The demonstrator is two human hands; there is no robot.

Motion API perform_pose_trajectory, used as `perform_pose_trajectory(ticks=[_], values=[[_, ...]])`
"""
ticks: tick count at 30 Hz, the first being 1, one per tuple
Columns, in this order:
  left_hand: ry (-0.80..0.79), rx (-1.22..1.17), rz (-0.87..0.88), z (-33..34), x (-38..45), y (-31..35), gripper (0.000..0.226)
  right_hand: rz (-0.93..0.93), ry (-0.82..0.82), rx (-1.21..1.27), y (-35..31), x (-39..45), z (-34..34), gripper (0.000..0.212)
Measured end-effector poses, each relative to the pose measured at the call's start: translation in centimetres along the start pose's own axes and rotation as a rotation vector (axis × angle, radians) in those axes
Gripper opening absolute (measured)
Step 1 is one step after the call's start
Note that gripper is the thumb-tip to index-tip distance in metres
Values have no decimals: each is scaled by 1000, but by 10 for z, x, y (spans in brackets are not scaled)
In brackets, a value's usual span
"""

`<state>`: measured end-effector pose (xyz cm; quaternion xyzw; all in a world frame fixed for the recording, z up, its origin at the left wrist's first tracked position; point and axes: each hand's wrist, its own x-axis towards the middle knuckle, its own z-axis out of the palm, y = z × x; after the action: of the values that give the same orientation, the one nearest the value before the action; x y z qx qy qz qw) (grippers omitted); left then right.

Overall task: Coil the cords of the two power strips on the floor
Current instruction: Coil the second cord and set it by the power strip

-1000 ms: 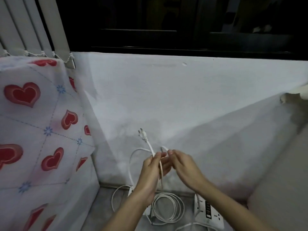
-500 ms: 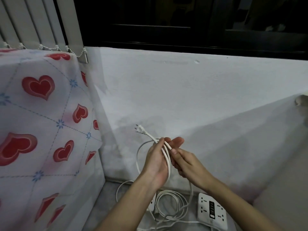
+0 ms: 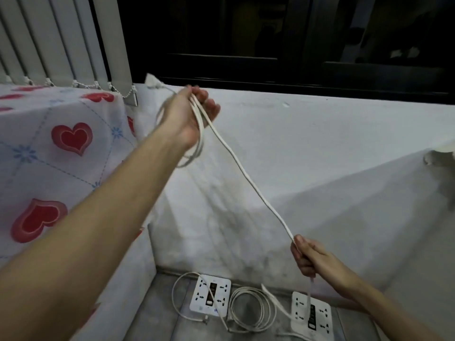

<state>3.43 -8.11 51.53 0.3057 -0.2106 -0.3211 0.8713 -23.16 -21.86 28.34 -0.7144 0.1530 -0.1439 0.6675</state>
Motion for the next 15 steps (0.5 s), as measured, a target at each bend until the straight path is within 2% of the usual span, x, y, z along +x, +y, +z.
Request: perform_pose_trajectory(ticks=[4, 8, 11, 13, 15], values=[[-15, -18, 99, 17, 7, 47, 46, 9, -10, -85, 8, -14, -12, 63], [-53, 86, 159, 22, -6, 66, 47, 42, 102, -113, 7, -14, -24, 46], [-101, 357, 263, 24, -35, 49, 35, 82, 317, -186, 4, -6, -32, 38], [-149, 664, 347, 21, -62, 23, 31, 95, 473, -193, 2, 2, -36, 40], [-239, 916, 360, 8, -88, -18, 30, 82, 575, -152, -2, 11, -32, 40]])
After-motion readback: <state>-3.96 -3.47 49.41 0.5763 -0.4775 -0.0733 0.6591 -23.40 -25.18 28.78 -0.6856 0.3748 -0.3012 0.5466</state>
